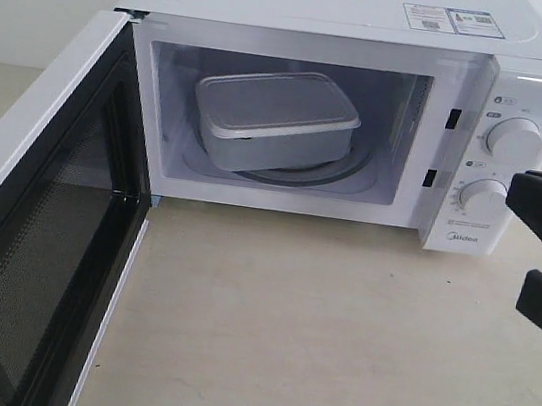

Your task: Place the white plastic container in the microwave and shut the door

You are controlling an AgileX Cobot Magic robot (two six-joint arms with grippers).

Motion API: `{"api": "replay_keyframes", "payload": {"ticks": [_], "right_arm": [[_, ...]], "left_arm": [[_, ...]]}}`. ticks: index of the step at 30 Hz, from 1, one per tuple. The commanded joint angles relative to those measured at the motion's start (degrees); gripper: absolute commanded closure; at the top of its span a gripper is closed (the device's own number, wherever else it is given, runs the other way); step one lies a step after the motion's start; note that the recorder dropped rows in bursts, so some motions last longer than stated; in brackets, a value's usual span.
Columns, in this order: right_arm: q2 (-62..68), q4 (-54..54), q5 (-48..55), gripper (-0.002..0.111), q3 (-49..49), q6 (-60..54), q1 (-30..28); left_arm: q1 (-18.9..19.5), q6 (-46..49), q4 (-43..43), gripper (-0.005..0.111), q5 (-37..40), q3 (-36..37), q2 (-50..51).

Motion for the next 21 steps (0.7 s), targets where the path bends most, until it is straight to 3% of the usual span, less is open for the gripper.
{"api": "replay_keyframes", "payload": {"ticks": [1, 4, 8, 12, 21], "right_arm": [[-0.30, 0.17, 0.08, 0.108, 0.26, 0.17, -0.18], [-0.30, 0.17, 0.08, 0.108, 0.26, 0.01, -0.18], [-0.30, 0.17, -0.42, 0.108, 0.26, -0.04, -0.18], [-0.30, 0.17, -0.29, 0.108, 0.26, -0.04, -0.18], [-0.30, 0.17, -0.49, 0.108, 0.26, -0.38, -0.18]], "left_arm": [[0.13, -8.59, 7.06, 0.102, 3.82, -0.26, -0.16], [0.13, -18.59, 22.33, 0.102, 15.61, -6.44, 1.00], [0.13, -32.55, 38.52, 0.102, 23.54, -14.84, 6.40], [0.13, -38.99, 43.98, 0.102, 24.73, -21.93, 14.71], [-0.12, -40.58, 56.49, 0.102, 25.01, -29.75, 39.41]]}}
